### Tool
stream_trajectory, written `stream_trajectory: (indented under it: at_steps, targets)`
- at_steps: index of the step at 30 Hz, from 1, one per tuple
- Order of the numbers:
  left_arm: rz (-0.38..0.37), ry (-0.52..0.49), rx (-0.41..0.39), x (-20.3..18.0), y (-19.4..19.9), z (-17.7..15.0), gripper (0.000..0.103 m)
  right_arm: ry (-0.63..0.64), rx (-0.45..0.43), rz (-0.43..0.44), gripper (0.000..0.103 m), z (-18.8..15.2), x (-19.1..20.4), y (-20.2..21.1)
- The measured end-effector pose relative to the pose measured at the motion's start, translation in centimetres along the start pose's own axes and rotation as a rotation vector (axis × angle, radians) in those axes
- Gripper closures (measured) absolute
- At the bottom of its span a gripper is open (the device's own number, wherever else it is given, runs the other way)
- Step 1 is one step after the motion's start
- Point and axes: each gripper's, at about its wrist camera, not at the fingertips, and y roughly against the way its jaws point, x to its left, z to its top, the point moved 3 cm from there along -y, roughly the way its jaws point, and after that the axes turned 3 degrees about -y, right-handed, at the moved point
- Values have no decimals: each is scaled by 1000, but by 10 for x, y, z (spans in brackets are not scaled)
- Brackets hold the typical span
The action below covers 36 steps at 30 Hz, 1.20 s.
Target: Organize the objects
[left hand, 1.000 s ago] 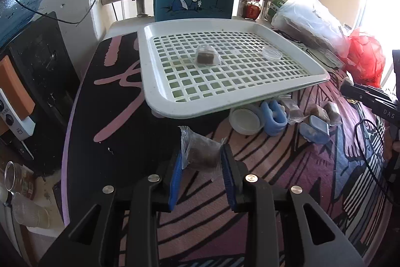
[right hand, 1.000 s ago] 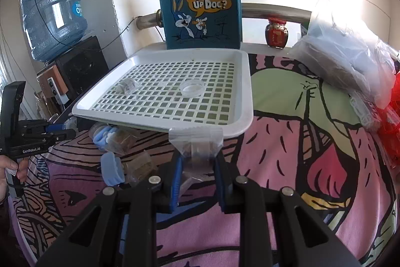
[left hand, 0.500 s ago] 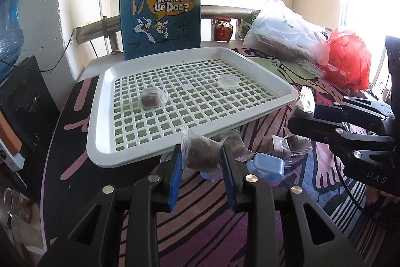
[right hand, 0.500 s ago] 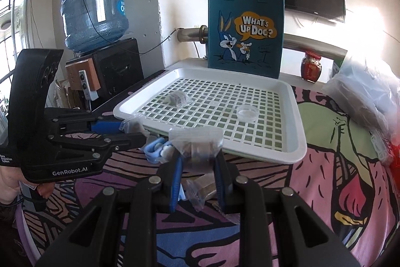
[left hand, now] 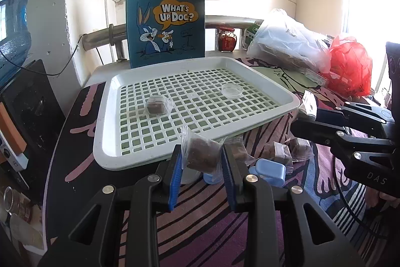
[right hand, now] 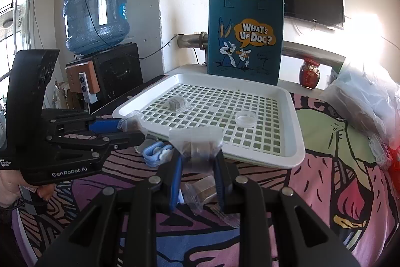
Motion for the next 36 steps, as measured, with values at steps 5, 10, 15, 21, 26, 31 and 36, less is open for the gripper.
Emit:
stream_trajectory:
  at_steps: [5,10,15,21,26,31,36]
  targets:
    - [-9,15,-18,2,3,0,74,-21,-31,-5,80,1,-4,6]
    - [-7,19,-24,3,4,0,74,-14,-37,-7,80,2,-3,6]
    - [-10,24,-28,4,6,0,74,-14,-35,-8,80,2,-3,6]
    - [-14,26,-25,4,5,0,74,-20,-32,-7,80,1,-5,6]
    - [-14,29,-21,4,4,0,74,-19,-33,-5,80,1,-5,6]
    - [-19,32,-18,4,3,0,74,-20,-33,-5,80,1,-5,6]
    - [-21,36,-14,4,1,0,74,-23,-36,-5,80,2,-5,6]
